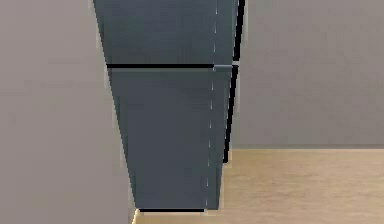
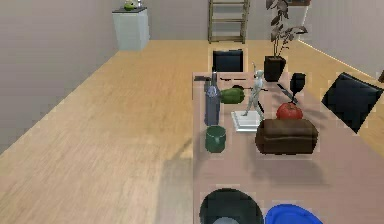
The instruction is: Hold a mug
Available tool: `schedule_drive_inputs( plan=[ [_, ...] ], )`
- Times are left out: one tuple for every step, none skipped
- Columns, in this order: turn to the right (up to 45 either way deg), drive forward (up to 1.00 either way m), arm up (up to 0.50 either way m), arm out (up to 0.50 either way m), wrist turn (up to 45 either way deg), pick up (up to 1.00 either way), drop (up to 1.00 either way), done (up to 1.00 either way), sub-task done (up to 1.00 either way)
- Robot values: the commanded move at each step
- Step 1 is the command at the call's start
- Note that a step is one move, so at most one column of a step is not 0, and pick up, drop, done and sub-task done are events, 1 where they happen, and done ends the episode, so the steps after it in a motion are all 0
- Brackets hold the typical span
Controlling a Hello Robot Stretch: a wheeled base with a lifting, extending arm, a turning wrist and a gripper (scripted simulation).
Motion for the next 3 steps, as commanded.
schedule_drive_inputs(
  plan=[
    [0.0,0.00,0.50,0.00,0.0,0.00,0.00,0.00,0.00],
    [0.0,0.00,0.36,0.00,0.0,0.00,0.00,0.00,0.00],
    [0.0,0.00,0.00,0.50,0.0,0.00,0.00,0.00,0.00]
  ],
)
